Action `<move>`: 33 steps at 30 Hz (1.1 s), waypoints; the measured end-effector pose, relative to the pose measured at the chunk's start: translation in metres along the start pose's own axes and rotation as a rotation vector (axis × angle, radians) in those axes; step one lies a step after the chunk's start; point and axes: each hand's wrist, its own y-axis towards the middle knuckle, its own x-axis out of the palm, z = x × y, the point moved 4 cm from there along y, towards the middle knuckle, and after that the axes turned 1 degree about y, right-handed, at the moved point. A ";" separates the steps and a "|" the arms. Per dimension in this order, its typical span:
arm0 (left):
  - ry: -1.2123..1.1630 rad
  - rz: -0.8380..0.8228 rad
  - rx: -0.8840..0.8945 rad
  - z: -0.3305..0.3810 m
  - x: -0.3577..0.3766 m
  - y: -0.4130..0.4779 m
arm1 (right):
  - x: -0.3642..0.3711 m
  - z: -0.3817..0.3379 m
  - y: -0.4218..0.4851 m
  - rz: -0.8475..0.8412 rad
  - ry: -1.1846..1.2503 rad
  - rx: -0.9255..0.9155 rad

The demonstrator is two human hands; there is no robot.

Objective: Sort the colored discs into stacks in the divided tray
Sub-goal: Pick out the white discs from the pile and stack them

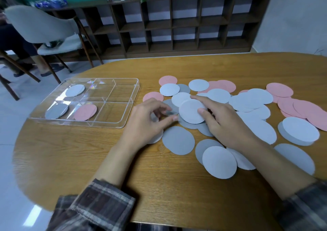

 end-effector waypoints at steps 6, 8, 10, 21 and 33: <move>0.163 -0.064 -0.019 -0.024 -0.022 -0.035 | 0.004 0.001 -0.003 0.028 0.020 0.012; 0.191 -0.082 -0.020 -0.024 -0.022 -0.038 | 0.006 -0.001 -0.003 0.021 0.027 0.001; 0.229 -0.095 -0.026 -0.023 -0.020 -0.038 | 0.008 -0.002 -0.005 0.013 0.036 -0.011; 0.154 -0.051 -0.019 -0.014 -0.014 -0.031 | 0.008 0.003 -0.001 0.051 0.040 0.001; 0.126 0.261 0.217 0.001 -0.022 -0.024 | 0.011 -0.006 0.001 0.090 0.088 0.018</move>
